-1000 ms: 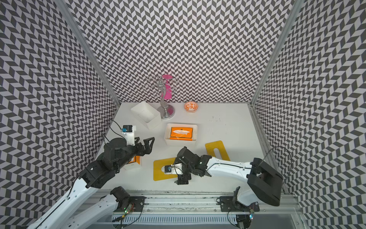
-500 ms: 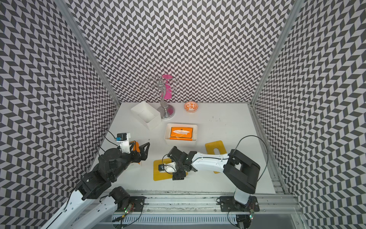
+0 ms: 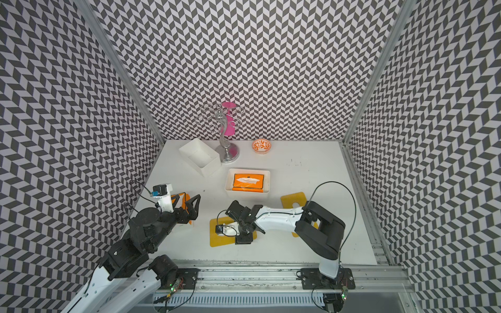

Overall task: Put the tissue paper into the tissue box
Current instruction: Pick up the box lid from the center of the board.

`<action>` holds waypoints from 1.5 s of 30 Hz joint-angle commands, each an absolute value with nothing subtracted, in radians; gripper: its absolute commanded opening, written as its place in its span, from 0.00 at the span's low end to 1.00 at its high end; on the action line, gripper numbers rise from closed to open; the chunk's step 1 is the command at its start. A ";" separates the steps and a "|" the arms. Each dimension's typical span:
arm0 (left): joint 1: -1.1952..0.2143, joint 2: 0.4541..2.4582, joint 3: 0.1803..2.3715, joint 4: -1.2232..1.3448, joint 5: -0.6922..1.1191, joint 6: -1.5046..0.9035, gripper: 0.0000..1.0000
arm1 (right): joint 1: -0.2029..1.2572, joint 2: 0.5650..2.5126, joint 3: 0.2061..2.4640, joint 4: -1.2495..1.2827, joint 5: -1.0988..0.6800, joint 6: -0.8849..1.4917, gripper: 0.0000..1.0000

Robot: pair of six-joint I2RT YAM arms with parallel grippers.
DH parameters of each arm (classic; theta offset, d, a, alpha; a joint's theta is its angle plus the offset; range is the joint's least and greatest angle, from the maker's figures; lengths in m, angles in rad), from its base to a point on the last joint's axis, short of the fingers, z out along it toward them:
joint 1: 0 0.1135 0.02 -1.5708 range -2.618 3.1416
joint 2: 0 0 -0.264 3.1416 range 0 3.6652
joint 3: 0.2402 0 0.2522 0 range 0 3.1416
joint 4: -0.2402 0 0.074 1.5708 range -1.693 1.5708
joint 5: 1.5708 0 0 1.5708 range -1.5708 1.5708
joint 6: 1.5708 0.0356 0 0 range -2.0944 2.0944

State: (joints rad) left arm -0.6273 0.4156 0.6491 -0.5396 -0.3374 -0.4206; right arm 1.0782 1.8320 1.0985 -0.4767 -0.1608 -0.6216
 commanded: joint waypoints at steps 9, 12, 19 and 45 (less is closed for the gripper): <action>-0.624 0.395 0.641 -0.523 -0.354 -0.422 1.00 | 1.088 1.896 1.161 -0.549 -0.160 -0.617 0.56; -0.624 0.400 0.643 -0.522 -0.351 -0.422 1.00 | 1.087 1.915 1.184 -0.593 -0.168 -0.620 0.57; -0.624 0.401 0.640 -0.521 -0.350 -0.420 1.00 | 1.089 1.964 1.223 -0.657 -0.161 -0.597 0.56; -0.624 0.391 0.637 -0.522 -0.356 -0.423 1.00 | 1.100 1.935 1.201 -0.652 -0.142 -0.551 0.14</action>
State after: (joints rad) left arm -0.6277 0.4034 0.6487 -0.5396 -0.3458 -0.4202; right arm 1.0908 1.9263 1.2449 -0.6064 -0.1394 -0.5560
